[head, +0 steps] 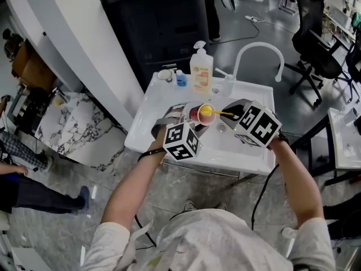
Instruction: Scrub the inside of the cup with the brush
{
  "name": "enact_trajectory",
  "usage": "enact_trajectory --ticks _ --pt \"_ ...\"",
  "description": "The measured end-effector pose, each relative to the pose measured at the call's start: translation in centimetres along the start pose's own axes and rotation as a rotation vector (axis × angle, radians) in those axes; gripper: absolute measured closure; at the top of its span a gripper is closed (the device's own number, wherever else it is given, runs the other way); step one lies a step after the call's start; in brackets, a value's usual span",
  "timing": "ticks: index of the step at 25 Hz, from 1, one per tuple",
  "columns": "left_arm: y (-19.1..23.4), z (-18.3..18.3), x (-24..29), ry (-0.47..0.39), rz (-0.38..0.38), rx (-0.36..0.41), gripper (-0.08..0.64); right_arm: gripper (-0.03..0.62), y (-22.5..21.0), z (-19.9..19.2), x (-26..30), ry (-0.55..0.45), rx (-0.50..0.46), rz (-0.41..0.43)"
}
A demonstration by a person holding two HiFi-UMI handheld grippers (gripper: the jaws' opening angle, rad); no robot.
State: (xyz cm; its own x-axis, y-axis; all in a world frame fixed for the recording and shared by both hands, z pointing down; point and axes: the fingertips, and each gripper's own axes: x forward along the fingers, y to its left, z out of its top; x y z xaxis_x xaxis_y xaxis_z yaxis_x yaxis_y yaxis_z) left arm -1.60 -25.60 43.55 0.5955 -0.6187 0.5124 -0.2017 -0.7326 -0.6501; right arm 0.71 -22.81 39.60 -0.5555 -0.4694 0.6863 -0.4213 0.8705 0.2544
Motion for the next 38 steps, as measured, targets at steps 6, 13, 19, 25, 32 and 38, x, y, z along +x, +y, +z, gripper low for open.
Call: enact_trajectory --ticks 6,13,19,25,32,38 --pt "0.2 -0.3 0.1 0.006 0.0 -0.015 0.269 0.557 0.5 -1.4 0.6 0.025 0.02 0.016" --pt "-0.1 -0.8 0.8 0.021 -0.01 -0.023 0.268 0.557 2.0 -1.8 1.1 0.025 0.02 0.057" --pt "-0.2 -1.6 1.2 0.037 -0.025 -0.045 0.268 0.557 2.6 -0.9 1.0 0.017 -0.012 0.062" --pt "-0.3 -1.7 1.5 0.045 -0.032 -0.039 0.268 0.557 2.4 -0.3 0.6 0.014 -0.027 0.056" --pt "-1.0 -1.9 1.8 0.058 -0.05 -0.021 0.268 0.557 2.7 0.1 0.4 0.011 -0.039 0.056" --pt "-1.7 -2.2 2.0 0.069 -0.069 -0.005 0.268 0.557 2.6 0.2 0.1 0.01 -0.039 0.06"
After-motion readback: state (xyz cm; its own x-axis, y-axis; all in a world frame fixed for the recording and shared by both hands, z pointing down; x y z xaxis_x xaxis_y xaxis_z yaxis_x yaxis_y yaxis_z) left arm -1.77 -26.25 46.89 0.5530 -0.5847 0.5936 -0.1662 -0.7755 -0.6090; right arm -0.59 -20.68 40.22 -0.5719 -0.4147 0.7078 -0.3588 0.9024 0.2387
